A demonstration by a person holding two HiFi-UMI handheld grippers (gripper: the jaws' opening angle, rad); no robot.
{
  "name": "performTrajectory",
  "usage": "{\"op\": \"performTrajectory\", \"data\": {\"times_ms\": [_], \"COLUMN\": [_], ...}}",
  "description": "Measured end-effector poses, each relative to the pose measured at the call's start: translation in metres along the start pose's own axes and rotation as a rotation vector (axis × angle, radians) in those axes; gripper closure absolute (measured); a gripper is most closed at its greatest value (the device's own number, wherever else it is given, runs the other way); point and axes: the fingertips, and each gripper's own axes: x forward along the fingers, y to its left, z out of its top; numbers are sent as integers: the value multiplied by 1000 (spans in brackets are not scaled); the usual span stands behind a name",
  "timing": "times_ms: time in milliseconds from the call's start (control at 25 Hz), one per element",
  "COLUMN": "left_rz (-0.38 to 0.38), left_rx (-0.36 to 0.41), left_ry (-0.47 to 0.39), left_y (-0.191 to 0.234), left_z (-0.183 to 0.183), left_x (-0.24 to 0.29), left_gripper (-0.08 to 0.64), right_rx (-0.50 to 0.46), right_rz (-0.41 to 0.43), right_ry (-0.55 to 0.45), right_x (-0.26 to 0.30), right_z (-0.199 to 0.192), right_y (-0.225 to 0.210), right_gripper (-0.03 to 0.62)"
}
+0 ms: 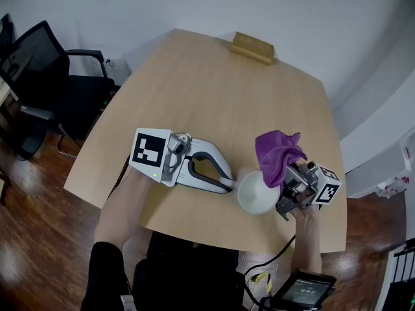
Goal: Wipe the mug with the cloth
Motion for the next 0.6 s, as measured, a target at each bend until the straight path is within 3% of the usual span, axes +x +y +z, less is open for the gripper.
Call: {"op": "performTrajectory", "data": {"times_ms": [200, 320, 400, 480, 600], "left_rz": [-34, -36, -39, -44, -54], "left_rx": [21, 34, 49, 55, 34], "left_ry": [23, 27, 26, 32, 52], "left_y": [-5, -6, -6, -5, -6], "left_z": [-3, -3, -3, -5, -10], "left_x": [5, 8, 8, 10, 15], "left_gripper": [497, 497, 497, 497, 497], "right_rx": [54, 5, -30, -65, -92], "right_rz": [-121, -229, -259, -221, -47], "right_ry": [90, 177, 175, 119, 0], "right_x": [-13, -19, -21, -20, -11], "right_z": [-32, -40, -31, -8, 36], "right_y": [-33, -46, -46, -33, 9], "right_gripper": [511, 509, 509, 509, 509]}}
